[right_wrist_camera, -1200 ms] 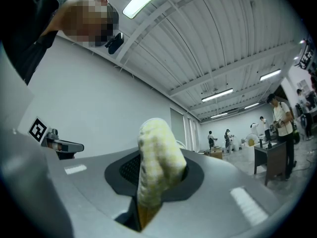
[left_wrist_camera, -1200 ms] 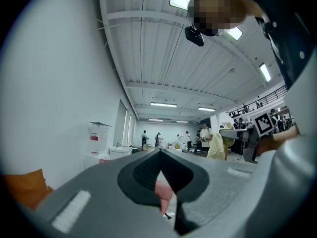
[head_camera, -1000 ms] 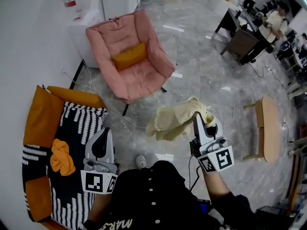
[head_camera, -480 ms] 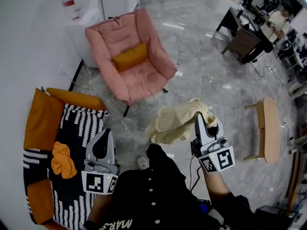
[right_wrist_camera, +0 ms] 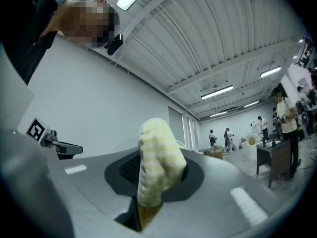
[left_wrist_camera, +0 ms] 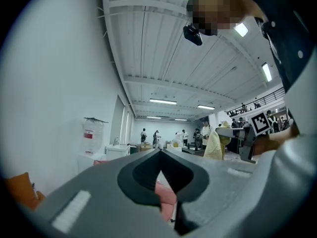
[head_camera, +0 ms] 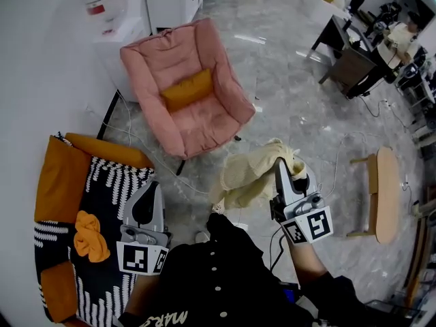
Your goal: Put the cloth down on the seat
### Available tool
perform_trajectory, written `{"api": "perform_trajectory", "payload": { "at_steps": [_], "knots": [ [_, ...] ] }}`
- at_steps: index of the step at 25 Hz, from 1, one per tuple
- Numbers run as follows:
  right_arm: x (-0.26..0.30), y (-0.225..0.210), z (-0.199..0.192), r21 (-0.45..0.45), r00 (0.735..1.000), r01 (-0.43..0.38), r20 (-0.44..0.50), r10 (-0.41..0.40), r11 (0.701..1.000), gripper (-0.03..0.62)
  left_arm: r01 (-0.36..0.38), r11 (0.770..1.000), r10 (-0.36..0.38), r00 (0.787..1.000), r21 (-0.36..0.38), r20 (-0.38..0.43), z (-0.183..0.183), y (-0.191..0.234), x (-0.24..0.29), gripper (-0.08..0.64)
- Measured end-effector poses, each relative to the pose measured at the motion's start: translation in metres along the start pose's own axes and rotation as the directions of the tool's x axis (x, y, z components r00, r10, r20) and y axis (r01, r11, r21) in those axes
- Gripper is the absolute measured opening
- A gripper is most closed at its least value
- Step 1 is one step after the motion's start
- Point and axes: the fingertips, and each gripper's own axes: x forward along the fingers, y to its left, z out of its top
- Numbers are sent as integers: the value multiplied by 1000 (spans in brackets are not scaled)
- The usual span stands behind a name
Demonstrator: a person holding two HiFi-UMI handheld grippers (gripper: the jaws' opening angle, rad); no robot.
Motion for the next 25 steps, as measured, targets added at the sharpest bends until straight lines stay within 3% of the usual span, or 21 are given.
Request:
{"api": "perform_trajectory", "payload": {
  "at_steps": [25],
  "knots": [
    [130, -92, -19, 12, 996, -80, -26, 80, 997, 83, -42, 999, 42, 999, -17, -28, -11, 29, 156, 1]
  ]
}}
